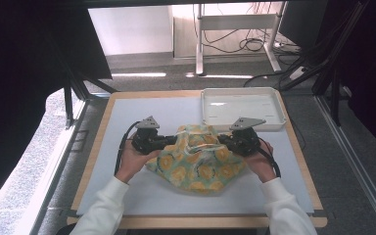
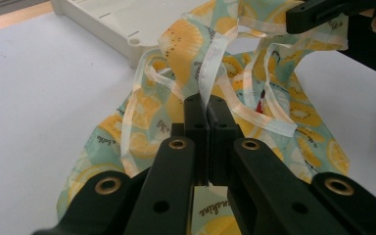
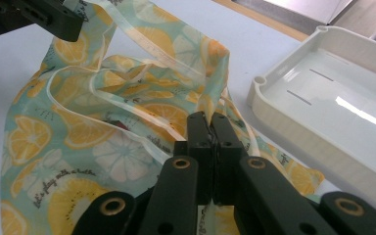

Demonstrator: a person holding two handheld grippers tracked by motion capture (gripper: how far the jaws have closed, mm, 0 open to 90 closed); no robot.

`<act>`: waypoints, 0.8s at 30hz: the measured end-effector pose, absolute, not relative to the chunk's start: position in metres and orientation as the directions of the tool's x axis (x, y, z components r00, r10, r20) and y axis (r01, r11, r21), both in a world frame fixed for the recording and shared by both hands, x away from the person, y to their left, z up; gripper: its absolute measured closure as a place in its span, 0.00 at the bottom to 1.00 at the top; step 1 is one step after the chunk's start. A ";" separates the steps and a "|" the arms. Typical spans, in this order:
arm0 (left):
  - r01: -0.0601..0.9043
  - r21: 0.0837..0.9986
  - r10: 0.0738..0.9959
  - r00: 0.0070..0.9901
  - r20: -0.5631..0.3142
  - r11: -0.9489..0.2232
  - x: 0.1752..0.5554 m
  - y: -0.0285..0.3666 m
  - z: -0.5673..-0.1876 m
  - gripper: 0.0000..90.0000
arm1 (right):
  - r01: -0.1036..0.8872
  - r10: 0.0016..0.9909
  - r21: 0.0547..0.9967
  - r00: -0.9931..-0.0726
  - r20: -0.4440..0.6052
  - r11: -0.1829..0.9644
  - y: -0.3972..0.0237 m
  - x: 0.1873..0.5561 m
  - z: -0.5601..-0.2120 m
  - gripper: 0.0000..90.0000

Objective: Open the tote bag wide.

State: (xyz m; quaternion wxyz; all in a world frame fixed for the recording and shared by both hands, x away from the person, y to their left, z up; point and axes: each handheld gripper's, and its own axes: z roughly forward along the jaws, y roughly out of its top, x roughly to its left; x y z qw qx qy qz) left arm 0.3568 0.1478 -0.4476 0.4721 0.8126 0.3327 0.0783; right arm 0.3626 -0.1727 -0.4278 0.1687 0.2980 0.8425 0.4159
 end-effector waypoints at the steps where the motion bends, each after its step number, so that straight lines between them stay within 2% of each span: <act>1: 0.465 0.819 0.615 0.767 -0.184 -0.335 0.356 0.148 -0.447 1.00 | 0.362 0.641 0.802 -0.767 -0.034 0.475 -0.173 0.362 -0.428 0.98; 6: 0.471 0.817 0.619 0.763 -0.188 -0.331 0.355 0.150 -0.448 1.00 | 0.372 0.644 0.803 -0.765 -0.018 0.465 -0.176 0.360 -0.429 0.98; 10: 0.494 0.816 0.604 0.761 -0.238 -0.301 0.354 0.153 -0.450 1.00 | 0.375 0.644 0.805 -0.765 -0.012 0.459 -0.178 0.359 -0.430 0.98; 24: 0.483 0.814 0.605 0.767 -0.215 -0.324 0.343 0.156 -0.454 1.00 | 0.375 0.640 0.807 -0.768 -0.005 0.456 -0.185 0.348 -0.435 0.98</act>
